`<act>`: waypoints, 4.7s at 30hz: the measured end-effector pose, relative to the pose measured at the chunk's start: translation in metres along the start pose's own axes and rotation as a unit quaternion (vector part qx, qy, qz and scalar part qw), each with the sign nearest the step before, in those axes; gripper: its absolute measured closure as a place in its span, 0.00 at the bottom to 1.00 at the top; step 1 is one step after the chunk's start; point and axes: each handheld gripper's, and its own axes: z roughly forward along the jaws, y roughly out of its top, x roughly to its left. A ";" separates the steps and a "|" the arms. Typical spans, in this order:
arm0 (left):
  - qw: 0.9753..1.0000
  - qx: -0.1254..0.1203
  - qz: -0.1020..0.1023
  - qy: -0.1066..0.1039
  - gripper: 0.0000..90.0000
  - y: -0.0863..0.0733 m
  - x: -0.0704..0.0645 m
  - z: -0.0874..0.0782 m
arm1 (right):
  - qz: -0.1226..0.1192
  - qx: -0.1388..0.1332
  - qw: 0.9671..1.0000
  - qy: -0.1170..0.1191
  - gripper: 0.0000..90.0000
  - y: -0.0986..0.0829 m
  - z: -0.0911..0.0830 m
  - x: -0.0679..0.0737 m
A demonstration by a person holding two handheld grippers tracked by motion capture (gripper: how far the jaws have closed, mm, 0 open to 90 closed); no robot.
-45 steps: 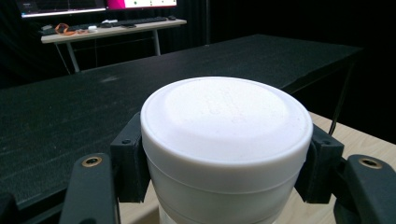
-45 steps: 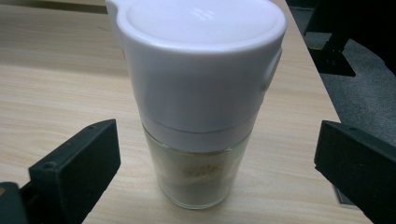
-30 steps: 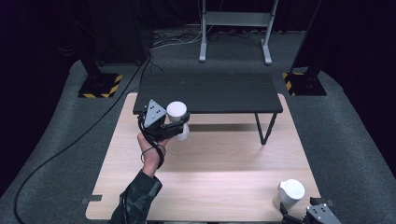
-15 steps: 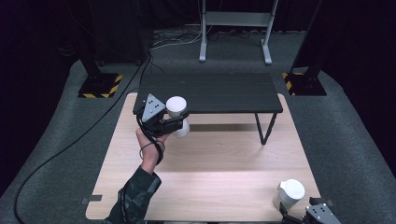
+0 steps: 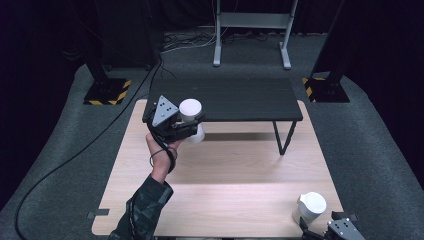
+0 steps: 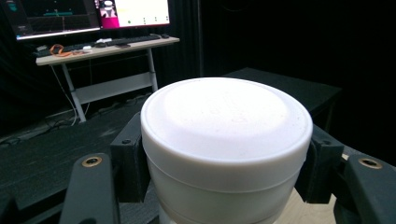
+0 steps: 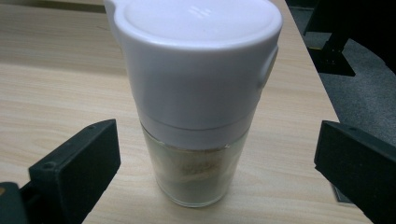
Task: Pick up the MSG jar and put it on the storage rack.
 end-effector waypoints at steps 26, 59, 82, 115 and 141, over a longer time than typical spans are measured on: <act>1.000 -0.015 0.013 0.015 0.38 0.031 0.009 -0.004 | 0.001 -0.002 1.000 0.004 0.00 0.001 0.000 -0.001; 0.998 0.014 -0.014 0.052 0.38 0.048 0.040 0.030 | 0.003 0.000 1.000 0.009 0.00 0.000 0.001 -0.002; 0.998 0.007 -0.032 0.054 0.37 0.037 0.047 0.034 | 0.001 -0.001 1.000 0.006 0.00 0.000 -0.001 -0.002; 0.983 0.162 -0.015 0.082 0.00 0.056 0.016 0.009 | 0.000 -0.002 1.000 0.006 0.00 0.000 0.000 -0.001; 0.957 0.276 -0.060 0.058 0.00 -0.077 -0.001 -0.011 | -0.003 0.000 1.000 0.005 0.00 -0.001 0.004 0.004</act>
